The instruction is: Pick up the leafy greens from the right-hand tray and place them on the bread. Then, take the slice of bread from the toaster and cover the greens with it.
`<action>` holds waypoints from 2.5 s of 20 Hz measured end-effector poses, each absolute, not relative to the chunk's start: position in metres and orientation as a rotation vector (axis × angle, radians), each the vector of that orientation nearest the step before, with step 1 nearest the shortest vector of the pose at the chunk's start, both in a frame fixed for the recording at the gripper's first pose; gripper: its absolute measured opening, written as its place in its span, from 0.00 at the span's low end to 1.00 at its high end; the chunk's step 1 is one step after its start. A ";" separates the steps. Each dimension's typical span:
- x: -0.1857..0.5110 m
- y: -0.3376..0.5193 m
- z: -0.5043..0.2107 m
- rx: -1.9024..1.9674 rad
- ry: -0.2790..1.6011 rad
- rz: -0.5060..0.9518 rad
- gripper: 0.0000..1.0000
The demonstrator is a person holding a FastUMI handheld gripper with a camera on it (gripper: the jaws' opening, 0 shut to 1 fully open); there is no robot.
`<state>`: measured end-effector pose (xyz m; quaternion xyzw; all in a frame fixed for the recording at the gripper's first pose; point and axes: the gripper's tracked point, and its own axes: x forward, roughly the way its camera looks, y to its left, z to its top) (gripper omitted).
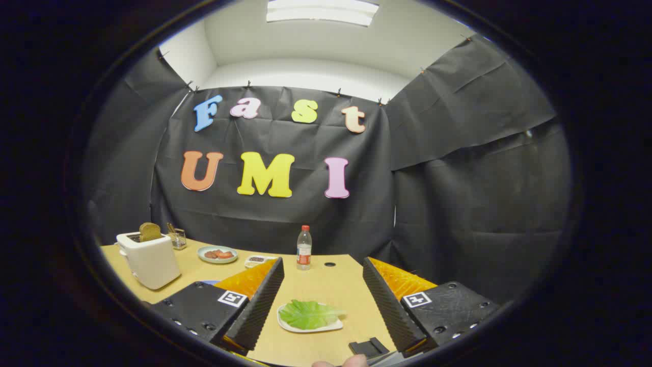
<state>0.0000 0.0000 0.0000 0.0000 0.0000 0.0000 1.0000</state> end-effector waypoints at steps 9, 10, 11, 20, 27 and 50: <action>-0.004 0.017 0.004 -0.006 -0.011 0.026 0.95; -0.005 0.018 0.005 -0.007 -0.011 0.029 0.95; -0.005 0.019 0.006 -0.010 -0.013 0.030 0.95; -0.004 0.019 0.004 0.006 -0.010 0.037 0.95; 0.020 0.002 -0.024 0.043 0.082 0.050 0.95; 0.146 -0.033 -0.221 0.511 0.647 -0.057 0.96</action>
